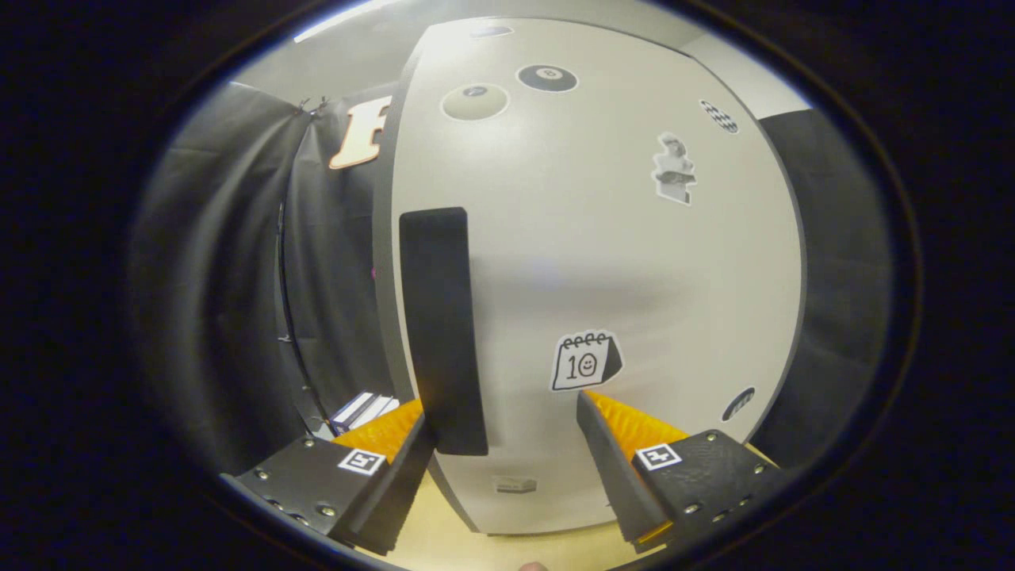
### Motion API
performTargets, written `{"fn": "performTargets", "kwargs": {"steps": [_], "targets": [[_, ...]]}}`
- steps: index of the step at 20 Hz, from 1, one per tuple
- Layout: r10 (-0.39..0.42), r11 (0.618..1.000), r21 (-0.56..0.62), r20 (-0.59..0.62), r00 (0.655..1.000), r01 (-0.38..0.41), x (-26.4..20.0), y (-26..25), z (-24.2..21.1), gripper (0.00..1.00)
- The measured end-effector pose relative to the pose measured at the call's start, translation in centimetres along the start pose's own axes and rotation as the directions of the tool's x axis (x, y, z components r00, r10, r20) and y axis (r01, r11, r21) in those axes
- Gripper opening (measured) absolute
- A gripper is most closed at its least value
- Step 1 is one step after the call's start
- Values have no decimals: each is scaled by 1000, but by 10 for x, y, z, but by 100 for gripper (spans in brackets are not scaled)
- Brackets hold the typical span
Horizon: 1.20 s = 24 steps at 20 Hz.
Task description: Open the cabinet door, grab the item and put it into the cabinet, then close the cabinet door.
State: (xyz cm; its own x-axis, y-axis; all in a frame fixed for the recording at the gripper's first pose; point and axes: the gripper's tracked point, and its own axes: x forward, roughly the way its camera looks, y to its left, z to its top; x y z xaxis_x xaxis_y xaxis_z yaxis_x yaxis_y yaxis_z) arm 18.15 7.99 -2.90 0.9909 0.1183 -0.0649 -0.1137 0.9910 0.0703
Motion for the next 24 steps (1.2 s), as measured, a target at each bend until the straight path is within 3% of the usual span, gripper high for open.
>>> {"fn": "performTargets", "kwargs": {"steps": [11,21,24], "targets": [[20,1000,2,29,999,-20,-19,5,7,100],[-56,997,-54,42,998,59,-171,-39,22,100],[-83,996,-21,48,995,84,-220,-53,25,100]]}}
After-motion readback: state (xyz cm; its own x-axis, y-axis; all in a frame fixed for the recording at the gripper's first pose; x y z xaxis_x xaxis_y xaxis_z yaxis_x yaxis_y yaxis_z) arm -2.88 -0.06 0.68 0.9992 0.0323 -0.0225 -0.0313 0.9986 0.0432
